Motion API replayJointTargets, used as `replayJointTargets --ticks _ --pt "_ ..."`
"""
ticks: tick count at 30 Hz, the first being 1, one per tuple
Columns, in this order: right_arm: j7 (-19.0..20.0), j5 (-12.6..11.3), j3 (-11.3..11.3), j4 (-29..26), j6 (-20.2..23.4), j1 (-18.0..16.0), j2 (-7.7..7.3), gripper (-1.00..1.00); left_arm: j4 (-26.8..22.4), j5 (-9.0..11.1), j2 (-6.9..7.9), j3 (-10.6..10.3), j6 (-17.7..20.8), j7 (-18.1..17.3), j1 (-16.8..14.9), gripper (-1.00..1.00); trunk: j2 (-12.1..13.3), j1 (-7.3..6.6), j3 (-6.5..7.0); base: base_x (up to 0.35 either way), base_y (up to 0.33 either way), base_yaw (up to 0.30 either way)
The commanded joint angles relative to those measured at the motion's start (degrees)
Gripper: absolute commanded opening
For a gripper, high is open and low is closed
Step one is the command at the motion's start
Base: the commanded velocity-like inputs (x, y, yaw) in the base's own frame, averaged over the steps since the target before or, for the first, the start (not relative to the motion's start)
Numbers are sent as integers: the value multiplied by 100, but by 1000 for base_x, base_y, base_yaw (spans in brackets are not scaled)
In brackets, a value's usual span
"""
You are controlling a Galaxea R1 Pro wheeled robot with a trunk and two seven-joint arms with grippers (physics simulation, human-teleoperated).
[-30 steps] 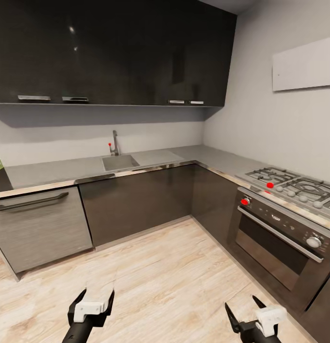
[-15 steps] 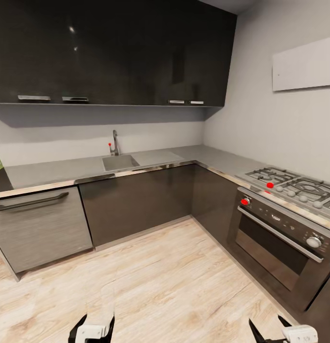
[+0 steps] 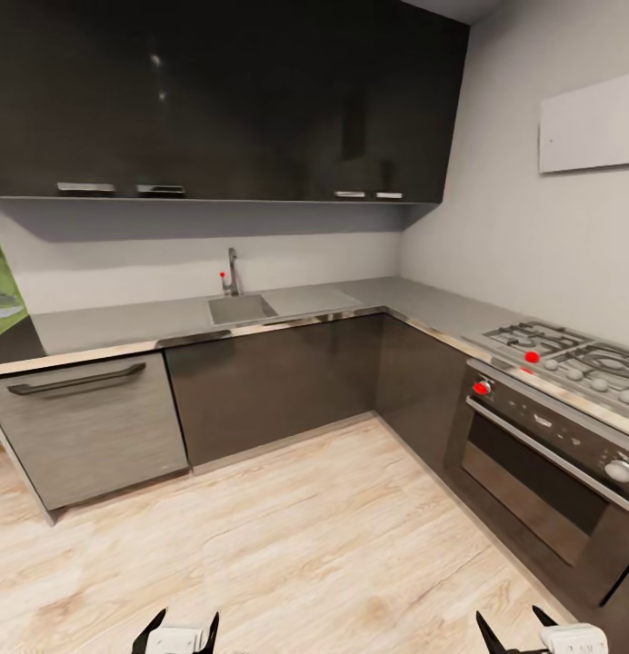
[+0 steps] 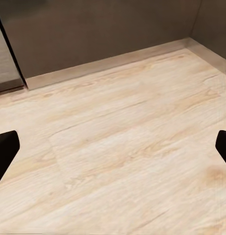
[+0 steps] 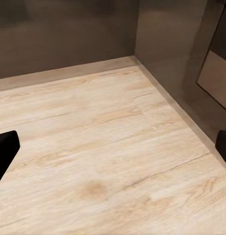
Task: Put the three can of soda from the living room inside the tash can in the kitchen.
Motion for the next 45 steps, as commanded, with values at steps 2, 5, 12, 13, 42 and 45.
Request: replayJointTargets --ticks 2,5,12,13,42,45 --pt "-6 0 3 13 0 0 0 100 7 -15 -2 0 0 0 -2 100 0 0 0 0 0 235" --pt "-10 6 5 60 -4 0 1 100 13 -27 -4 -10 -1 0 -5 100 0 0 4 0 0 249" --pt "-12 8 5 109 -9 0 1 100 16 -38 -4 -34 -1 0 -7 100 0 0 22 0 0 255" --pt "-12 8 5 109 -9 0 1 100 16 -38 -4 -34 -1 0 -7 100 0 0 25 0 0 256" --pt "-24 64 289 343 -237 0 9 100 248 -19 -4 -53 -1 0 -8 100 0 0 122 0 0 251" --pt "-27 57 303 346 -237 0 9 100 272 -16 -2 -53 -1 0 -10 100 0 0 125 0 0 103"
